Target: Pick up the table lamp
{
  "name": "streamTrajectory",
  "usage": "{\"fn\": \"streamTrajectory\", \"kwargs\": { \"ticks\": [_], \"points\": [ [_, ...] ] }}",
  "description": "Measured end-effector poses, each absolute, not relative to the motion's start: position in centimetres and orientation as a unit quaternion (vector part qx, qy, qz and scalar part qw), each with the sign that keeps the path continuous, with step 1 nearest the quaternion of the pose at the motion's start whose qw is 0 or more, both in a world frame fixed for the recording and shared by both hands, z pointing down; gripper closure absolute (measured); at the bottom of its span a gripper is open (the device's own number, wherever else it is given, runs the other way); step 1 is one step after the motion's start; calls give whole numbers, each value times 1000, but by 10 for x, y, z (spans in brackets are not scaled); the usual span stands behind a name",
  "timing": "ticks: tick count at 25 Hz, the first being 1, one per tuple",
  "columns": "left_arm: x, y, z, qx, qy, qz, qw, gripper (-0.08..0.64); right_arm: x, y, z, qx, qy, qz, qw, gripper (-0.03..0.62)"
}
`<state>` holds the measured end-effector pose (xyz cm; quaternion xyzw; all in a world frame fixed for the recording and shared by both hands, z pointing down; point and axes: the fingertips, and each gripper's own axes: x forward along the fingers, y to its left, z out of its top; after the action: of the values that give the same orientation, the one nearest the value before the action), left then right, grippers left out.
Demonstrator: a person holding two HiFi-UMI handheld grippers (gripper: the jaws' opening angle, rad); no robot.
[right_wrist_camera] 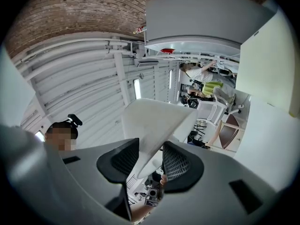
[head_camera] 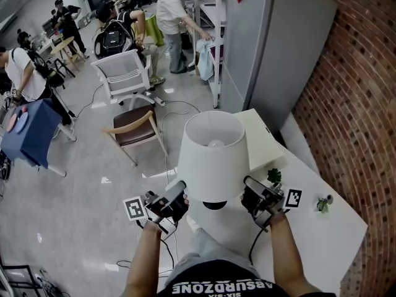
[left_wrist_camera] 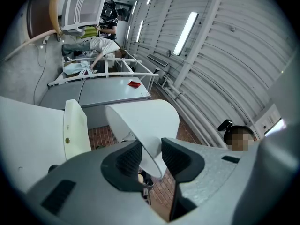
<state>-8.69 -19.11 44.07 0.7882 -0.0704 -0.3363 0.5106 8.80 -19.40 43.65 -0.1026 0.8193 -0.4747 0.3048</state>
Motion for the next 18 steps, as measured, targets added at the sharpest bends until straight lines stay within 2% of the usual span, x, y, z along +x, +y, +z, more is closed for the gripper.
{"fn": "streamTrajectory", "kwargs": {
  "ticks": [18],
  "points": [
    [-90, -186, 421, 800, -65, -339, 490, 428, 84, -190, 415, -108, 835, -452, 297, 433]
  ]
}}
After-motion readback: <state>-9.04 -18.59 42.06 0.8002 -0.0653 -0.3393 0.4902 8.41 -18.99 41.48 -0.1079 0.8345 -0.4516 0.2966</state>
